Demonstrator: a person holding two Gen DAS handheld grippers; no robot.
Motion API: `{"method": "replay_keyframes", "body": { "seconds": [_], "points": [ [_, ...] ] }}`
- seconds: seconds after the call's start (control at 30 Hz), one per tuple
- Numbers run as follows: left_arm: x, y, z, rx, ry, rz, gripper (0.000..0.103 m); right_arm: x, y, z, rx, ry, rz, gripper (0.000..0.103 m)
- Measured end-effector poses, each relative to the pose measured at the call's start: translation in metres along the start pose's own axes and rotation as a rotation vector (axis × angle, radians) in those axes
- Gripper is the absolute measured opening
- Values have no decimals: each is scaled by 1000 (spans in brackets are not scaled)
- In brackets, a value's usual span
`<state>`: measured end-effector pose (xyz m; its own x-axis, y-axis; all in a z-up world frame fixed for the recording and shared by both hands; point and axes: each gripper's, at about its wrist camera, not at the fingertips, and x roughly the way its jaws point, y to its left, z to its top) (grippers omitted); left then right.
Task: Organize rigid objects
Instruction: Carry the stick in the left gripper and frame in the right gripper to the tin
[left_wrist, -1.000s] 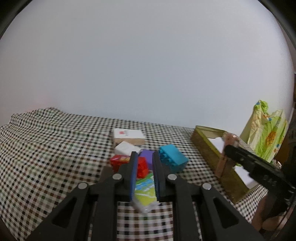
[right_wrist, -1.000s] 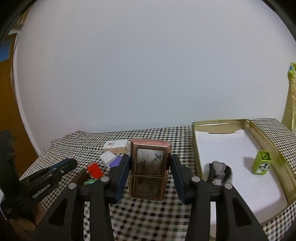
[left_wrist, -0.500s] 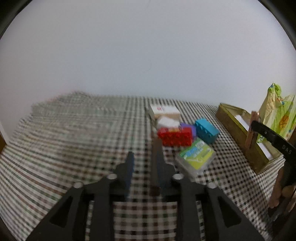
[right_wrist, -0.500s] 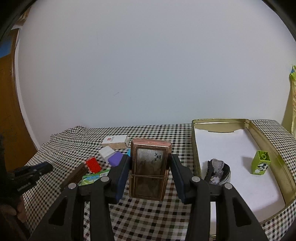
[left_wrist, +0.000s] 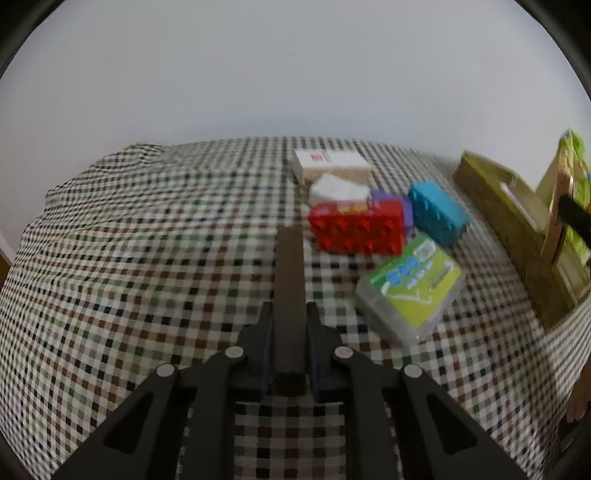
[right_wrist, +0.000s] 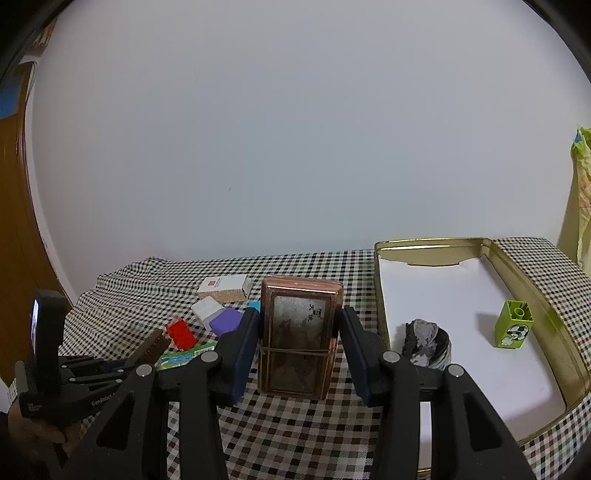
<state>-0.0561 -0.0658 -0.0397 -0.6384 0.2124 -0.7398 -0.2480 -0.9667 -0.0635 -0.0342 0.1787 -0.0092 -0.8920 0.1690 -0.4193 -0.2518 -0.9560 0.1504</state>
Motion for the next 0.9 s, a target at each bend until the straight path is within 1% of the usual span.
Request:
{"method": "replay_keyframes", "body": {
  "seconds": [0.03, 0.13, 0.27, 0.37, 0.43, 0.53, 0.6, 0.73, 0.9],
  "points": [
    [-10, 0, -1, -12, -48, -10, 14, -1, -1, 1, 4, -6, 0, 47],
    [-31, -8, 0, -20, -141, -12, 13, -3, -3, 3, 13, -17, 0, 47],
    [-50, -19, 6, -38, -202, -51, 13, -7, -8, 5, 23, -28, -3, 47],
    [-55, -32, 12, -8, -232, -60, 13, -10, -13, 6, 27, -36, -17, 47],
    [-55, -37, 15, -5, -241, -79, 13, -9, -18, 6, 34, -33, -21, 47],
    [-62, -42, 17, 4, -270, -87, 13, -10, -25, 8, 50, -35, -23, 47],
    [-67, -46, 17, 11, -287, -84, 13, -13, -27, 9, 53, -44, -24, 47],
    [-77, -55, 21, 19, -311, -100, 13, -15, -32, 11, 54, -61, -29, 47],
    [-83, -74, 26, 25, -337, -136, 13, -19, -47, 15, 67, -87, -46, 47]
  ]
}}
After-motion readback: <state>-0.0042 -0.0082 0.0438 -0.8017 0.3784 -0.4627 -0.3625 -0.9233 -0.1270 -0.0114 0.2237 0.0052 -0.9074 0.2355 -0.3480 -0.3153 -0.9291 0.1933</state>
